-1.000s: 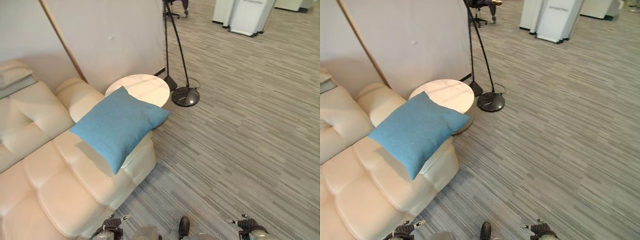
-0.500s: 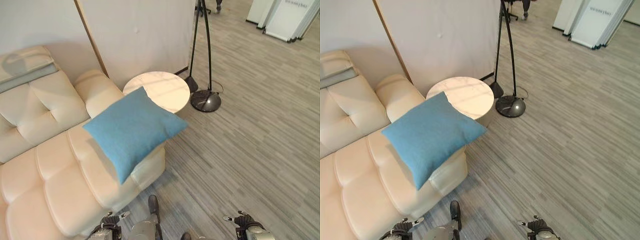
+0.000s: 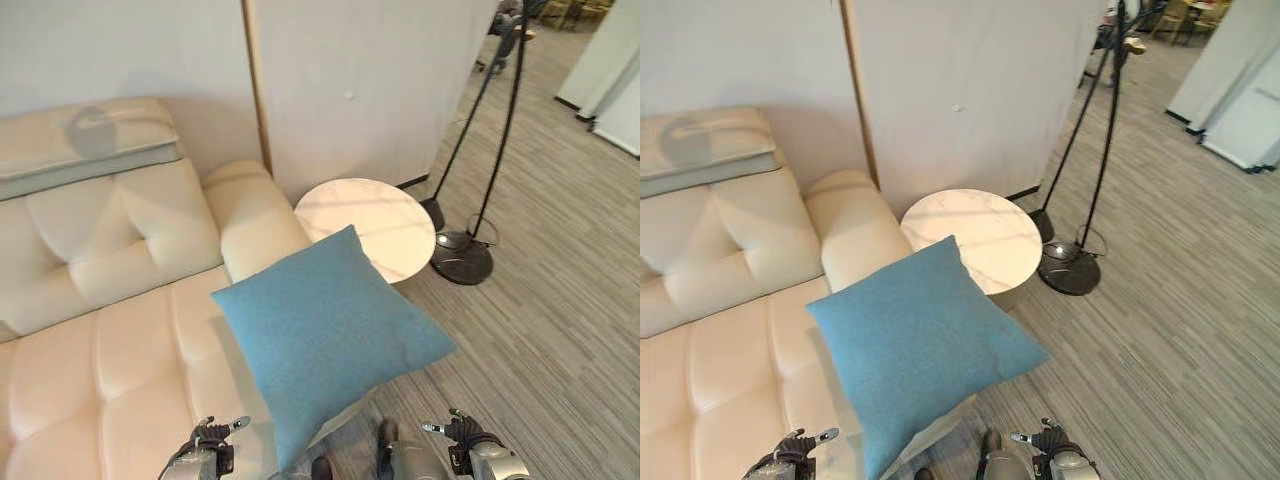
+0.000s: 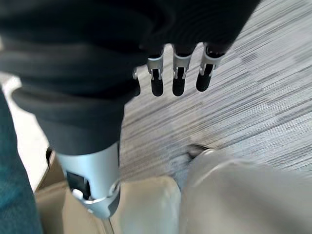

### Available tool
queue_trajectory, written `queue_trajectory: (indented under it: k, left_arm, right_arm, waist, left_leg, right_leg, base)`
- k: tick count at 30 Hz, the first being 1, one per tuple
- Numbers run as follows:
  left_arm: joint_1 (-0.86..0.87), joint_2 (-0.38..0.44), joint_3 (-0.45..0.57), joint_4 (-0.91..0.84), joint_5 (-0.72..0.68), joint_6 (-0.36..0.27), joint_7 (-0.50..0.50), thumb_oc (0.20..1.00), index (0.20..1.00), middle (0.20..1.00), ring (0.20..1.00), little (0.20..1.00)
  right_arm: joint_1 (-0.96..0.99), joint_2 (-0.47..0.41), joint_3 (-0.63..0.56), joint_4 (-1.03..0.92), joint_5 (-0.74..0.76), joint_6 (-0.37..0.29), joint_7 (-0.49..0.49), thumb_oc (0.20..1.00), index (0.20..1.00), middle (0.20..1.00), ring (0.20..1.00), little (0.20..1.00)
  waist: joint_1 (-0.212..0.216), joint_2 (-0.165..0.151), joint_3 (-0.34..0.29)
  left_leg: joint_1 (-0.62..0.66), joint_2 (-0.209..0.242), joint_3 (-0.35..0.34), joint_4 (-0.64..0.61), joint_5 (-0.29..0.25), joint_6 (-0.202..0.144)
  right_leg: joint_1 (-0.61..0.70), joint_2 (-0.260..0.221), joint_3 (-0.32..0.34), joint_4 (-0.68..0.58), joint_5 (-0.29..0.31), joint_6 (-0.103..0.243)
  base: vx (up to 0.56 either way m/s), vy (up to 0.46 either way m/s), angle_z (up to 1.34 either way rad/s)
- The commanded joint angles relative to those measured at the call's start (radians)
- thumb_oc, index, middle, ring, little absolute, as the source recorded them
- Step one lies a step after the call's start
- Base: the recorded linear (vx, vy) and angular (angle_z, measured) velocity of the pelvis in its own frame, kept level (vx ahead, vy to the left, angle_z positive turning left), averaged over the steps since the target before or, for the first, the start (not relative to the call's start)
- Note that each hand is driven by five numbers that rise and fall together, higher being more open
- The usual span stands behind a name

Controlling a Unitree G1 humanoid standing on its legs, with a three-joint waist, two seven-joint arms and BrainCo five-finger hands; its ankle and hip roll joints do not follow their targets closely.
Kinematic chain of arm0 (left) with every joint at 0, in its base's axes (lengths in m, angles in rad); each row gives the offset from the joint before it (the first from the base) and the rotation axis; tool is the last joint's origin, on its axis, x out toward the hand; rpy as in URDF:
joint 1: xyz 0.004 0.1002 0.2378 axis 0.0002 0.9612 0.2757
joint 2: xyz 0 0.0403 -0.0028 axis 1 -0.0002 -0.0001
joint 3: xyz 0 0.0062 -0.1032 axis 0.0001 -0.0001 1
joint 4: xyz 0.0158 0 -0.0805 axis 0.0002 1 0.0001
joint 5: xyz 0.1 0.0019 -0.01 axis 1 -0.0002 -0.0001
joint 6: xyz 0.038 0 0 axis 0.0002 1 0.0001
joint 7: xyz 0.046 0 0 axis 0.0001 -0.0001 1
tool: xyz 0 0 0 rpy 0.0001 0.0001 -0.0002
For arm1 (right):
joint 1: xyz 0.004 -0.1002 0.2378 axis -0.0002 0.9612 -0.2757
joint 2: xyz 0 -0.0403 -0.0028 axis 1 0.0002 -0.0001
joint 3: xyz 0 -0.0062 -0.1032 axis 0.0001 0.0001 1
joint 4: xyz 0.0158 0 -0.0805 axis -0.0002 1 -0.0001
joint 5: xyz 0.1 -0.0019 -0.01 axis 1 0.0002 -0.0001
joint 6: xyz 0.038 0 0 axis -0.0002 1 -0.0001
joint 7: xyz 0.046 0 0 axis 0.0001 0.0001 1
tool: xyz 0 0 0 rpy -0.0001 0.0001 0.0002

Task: Pick up all the scattered cushions and arrange them neatly on the sofa.

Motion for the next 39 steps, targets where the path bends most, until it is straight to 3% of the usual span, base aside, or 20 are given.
queue_trajectory:
  k: [1,7,13,16,17,18,21,24,29,35,39]
  left_arm:
    - [-0.016,-0.01,-0.037,0.008,-0.013,-0.02,-0.004,1.0,1.0,1.0,1.0,1.0]
    - [0.005,-0.033,-0.04,0.072,-0.035,-0.023,-0.013,1.0,1.0,1.0,1.0,1.0]
    - [0.014,-0.041,-0.026,0.08,-0.072,-0.03,-0.018,1.0,1.0,1.0,1.0,1.0]
    - [0.008,-0.047,-0.015,0.078,-0.114,-0.031,-0.018,1.0,1.0,1.0,1.0,1.0]
    - [0.002,-0.05,-0.011,0.075,-0.13,-0.033,-0.021,1.0,1.0,1.0,1.0,1.0]
    - [-0.012,-0.049,0.0,0.048,-0.175,-0.037,-0.025,1.0,1.0,1.0,1.0,1.0]
    - [-0.03,-0.044,0.021,0.044,-0.206,-0.043,-0.021,1.0,1.0,1.0,1.0,1.0]
    - [-0.084,-0.038,0.048,0.0,-0.295,-0.064,0.011,1.0,1.0,1.0,1.0,1.0]
    - [-0.117,-0.031,0.089,-0.109,-0.417,-0.096,0.064,1.0,1.0,1.0,1.0,1.0]
    - [-0.11,-0.002,0.119,-0.291,-0.534,-0.119,0.113,1.0,1.0,1.0,1.0,1.0]
    - [-0.186,-0.013,0.087,-0.244,-0.592,-0.114,0.148,1.0,1.0,1.0,1.0,1.0]
  right_arm:
    - [0.016,-0.038,-0.04,0.073,0.016,-0.004,-0.039,1.0,1.0,1.0,1.0,1.0]
    - [0.015,-0.062,-0.082,0.185,0.063,-0.009,-0.06,1.0,1.0,1.0,1.0,1.0]
    - [0.018,-0.096,-0.089,0.197,0.073,-0.013,-0.068,1.0,1.0,1.0,1.0,1.0]
    - [0.014,-0.126,-0.101,0.201,0.069,-0.01,-0.074,1.0,1.0,1.0,1.0,1.0]
    - [0.008,-0.148,-0.109,0.199,0.067,-0.007,-0.076,1.0,1.0,1.0,1.0,1.0]
    - [-0.012,-0.203,-0.128,0.184,0.068,-0.003,-0.076,1.0,1.0,1.0,1.0,1.0]
    - [-0.044,-0.266,-0.144,0.16,0.066,0.001,-0.072,1.0,1.0,1.0,1.0,1.0]
    - [-0.121,-0.423,-0.171,0.005,0.033,0.008,-0.073,1.0,1.0,1.0,1.0,1.0]
    - [-0.197,-0.513,-0.185,-0.176,0.012,0.02,-0.088,1.0,1.0,1.0,1.0,1.0]
    - [-0.319,-0.534,-0.113,-0.294,-0.025,0.064,-0.07,1.0,1.0,1.0,1.0,1.0]
    - [-0.428,-0.443,-0.016,-0.317,-0.039,0.096,-0.067,1.0,1.0,1.0,1.0,1.0]
  waist:
    - [-0.027,-0.017,0.019]
    - [-0.025,-0.026,-0.012]
    - [-0.02,-0.041,0.006]
    - [-0.021,-0.042,0.012]
    - [-0.023,-0.045,0.018]
    - [-0.03,-0.057,0.023]
    - [-0.034,-0.059,0.007]
    - [-0.053,-0.052,-0.018]
    - [-0.056,-0.05,-0.025]
    - [-0.041,-0.049,-0.031]
    - [-0.039,-0.043,-0.031]
  left_leg:
    - [-0.07,0.075,-0.073,-0.007,-0.017,-0.056]
    - [-0.078,0.086,-0.141,-0.007,-0.011,-0.086]
    - [-0.092,0.117,-0.19,-0.007,0.025,-0.129]
    - [-0.104,0.119,-0.199,-0.007,0.039,-0.135]
    - [-0.111,0.118,-0.183,0.003,0.041,-0.133]
    - [-0.127,0.127,-0.102,0.074,-0.006,-0.124]
    - [-0.112,0.132,-0.081,0.07,-0.02,-0.128]
    - [-0.077,0.144,-0.037,-0.007,0.018,-0.143]
    - [-0.06,0.149,-0.018,-0.007,0.004,-0.148]
    - [-0.038,0.142,-0.012,-0.007,-0.02,-0.14]
    - [-0.043,0.133,-0.012,-0.007,-0.033,-0.133]
  right_leg:
    - [0.21,0.023,0.038,-0.146,0.017,0.0]
    - [0.307,0.034,-0.033,-0.285,0.028,-0.027]
    - [0.34,0.06,-0.095,-0.326,0.021,-0.053]
    - [0.342,0.06,-0.125,-0.326,0.013,-0.06]
    - [0.342,0.055,-0.141,-0.326,0.014,-0.061]
    - [0.333,0.041,-0.168,-0.32,0.015,-0.064]
    - [0.332,0.048,-0.176,-0.325,0.008,-0.064]
    - [0.334,0.055,-0.19,-0.326,0.006,-0.057]
    - [0.353,0.048,-0.198,-0.326,0.001,-0.052]
    - [0.373,0.036,-0.196,-0.326,-0.002,-0.043]
    - [0.37,0.022,-0.195,-0.326,0.0,-0.034]
  base:
    - [0.13,-0.229,1.08]
    - [0.06,-0.22,0.38]
    - [-0.01,-0.277,0.14]
    - [-0.03,-0.18,0.31]
    - [-0.07,-0.111,0.45]
    - [-0.07,-0.11,0.46]
    - [0.0,-0.065,0.39]
    - [0.04,0.031,0.15]
    - [0.03,0.054,0.03]
    - [0.05,0.102,-0.04]
    - [0.04,0.117,-0.02]
